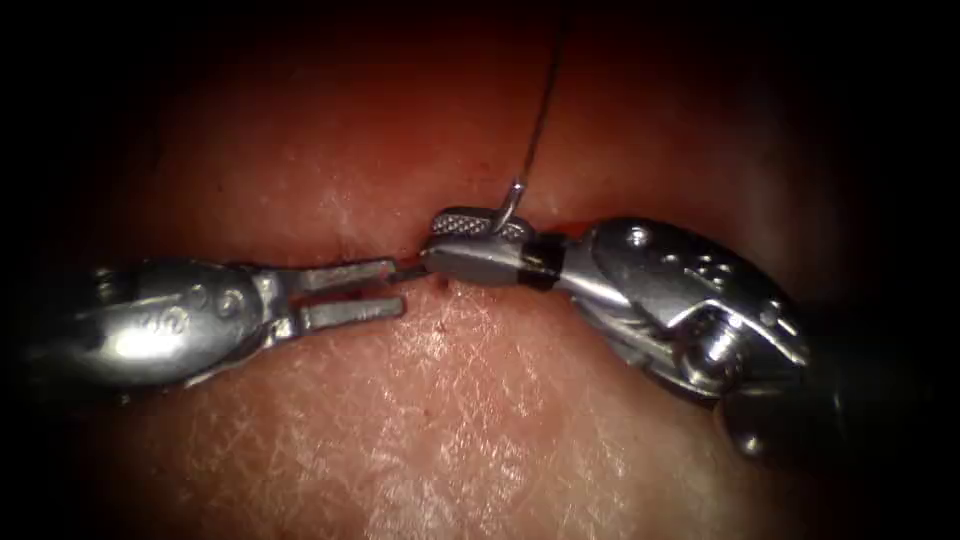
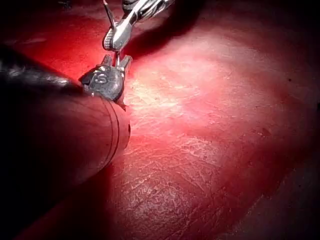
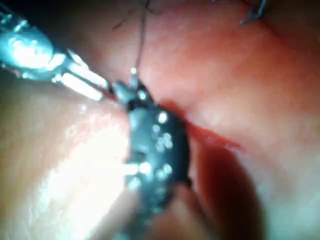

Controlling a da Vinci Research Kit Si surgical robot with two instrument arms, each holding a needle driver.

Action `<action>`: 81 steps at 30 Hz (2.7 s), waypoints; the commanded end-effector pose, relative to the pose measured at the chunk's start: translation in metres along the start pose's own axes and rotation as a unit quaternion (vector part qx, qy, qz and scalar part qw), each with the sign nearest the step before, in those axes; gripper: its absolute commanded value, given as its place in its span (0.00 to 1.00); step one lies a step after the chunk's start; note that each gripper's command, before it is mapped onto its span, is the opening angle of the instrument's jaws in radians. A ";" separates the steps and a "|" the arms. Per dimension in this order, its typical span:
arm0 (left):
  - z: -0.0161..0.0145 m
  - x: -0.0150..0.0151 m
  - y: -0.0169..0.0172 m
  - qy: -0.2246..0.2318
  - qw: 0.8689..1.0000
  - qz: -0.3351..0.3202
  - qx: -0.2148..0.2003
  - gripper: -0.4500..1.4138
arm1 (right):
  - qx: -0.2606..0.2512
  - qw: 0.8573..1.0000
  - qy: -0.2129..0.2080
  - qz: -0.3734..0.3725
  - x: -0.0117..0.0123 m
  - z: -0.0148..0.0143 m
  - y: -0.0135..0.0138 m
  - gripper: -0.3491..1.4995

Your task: Wound Closure

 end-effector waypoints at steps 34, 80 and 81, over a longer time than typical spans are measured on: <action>0.0022 -0.0002 -0.0029 -0.195 0.949 -0.229 -0.094 0.51 | 0.123 0.874 -0.062 -0.466 0.0039 -0.0002 -0.0046 0.00; 0.0023 -0.0007 -0.0051 0.024 0.935 -0.341 -0.089 0.00 | -0.115 0.975 0.036 -0.187 0.0041 -0.0023 -0.0052 0.81; 0.0023 -0.0007 -0.0050 0.025 0.935 -0.342 -0.088 0.00 | -0.120 0.975 0.035 -0.186 0.0043 -0.0023 -0.0051 0.81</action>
